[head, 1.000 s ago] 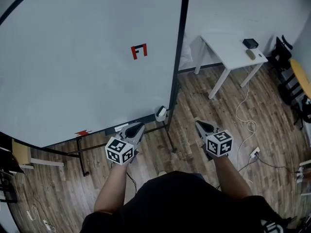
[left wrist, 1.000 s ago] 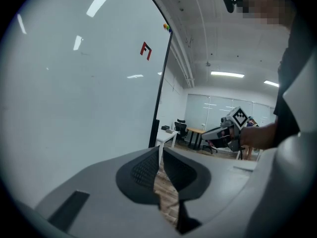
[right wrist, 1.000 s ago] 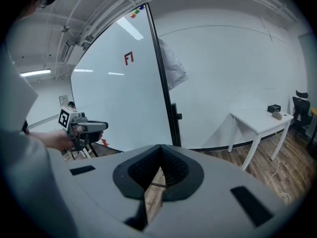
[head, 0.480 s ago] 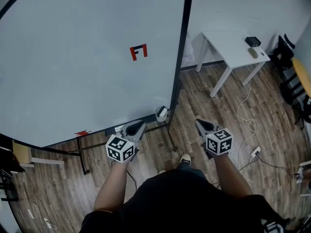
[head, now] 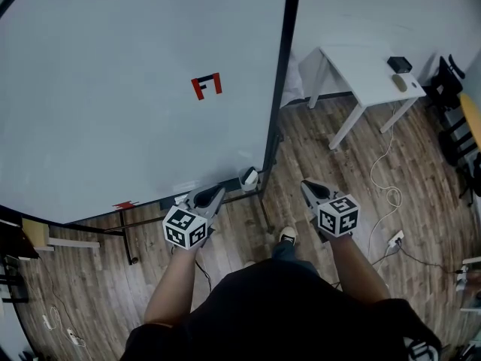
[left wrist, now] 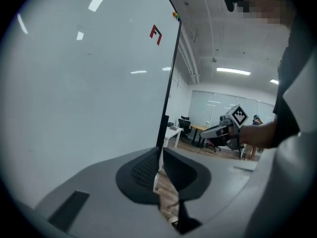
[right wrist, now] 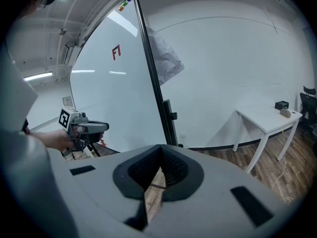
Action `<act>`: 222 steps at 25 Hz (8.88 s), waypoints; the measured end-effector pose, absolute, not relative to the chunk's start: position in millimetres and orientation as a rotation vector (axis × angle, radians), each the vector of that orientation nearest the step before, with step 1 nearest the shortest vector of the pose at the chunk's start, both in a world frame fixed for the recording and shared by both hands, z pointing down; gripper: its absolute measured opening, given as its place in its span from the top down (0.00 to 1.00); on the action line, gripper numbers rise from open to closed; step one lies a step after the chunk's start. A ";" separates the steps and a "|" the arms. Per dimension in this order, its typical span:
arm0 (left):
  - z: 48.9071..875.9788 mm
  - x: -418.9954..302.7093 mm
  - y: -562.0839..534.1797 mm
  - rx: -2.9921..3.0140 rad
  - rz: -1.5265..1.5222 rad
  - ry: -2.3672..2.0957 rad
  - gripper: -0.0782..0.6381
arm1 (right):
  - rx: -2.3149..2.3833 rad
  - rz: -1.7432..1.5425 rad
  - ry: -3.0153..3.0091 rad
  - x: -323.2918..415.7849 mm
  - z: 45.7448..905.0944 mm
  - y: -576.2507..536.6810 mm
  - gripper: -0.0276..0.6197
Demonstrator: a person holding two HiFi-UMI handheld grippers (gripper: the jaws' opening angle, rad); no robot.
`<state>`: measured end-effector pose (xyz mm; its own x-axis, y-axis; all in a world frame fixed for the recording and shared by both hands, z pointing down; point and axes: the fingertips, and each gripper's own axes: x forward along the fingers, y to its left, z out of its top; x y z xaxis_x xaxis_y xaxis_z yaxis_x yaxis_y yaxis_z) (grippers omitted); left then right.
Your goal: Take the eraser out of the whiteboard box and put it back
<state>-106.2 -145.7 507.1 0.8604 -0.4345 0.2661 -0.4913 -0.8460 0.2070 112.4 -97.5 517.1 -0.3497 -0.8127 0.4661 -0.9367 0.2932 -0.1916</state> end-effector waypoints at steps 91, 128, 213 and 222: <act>662.3 7.4 -211.1 2.616 0.807 -0.713 0.62 | 1.246 0.774 -2.286 165.7 609.2 -163.9 0.97; 683.9 11.2 -214.1 2.550 0.820 -0.705 0.66 | 1.231 0.775 -2.280 166.0 614.7 -157.5 0.97; 604.0 -90.5 -166.6 2.534 0.603 -0.828 0.67 | 1.214 0.668 -2.309 98.1 586.9 -108.2 0.97; 618.6 -107.1 -156.7 2.504 0.620 -0.827 0.67 | 1.222 0.670 -2.294 95.0 589.8 -103.0 0.97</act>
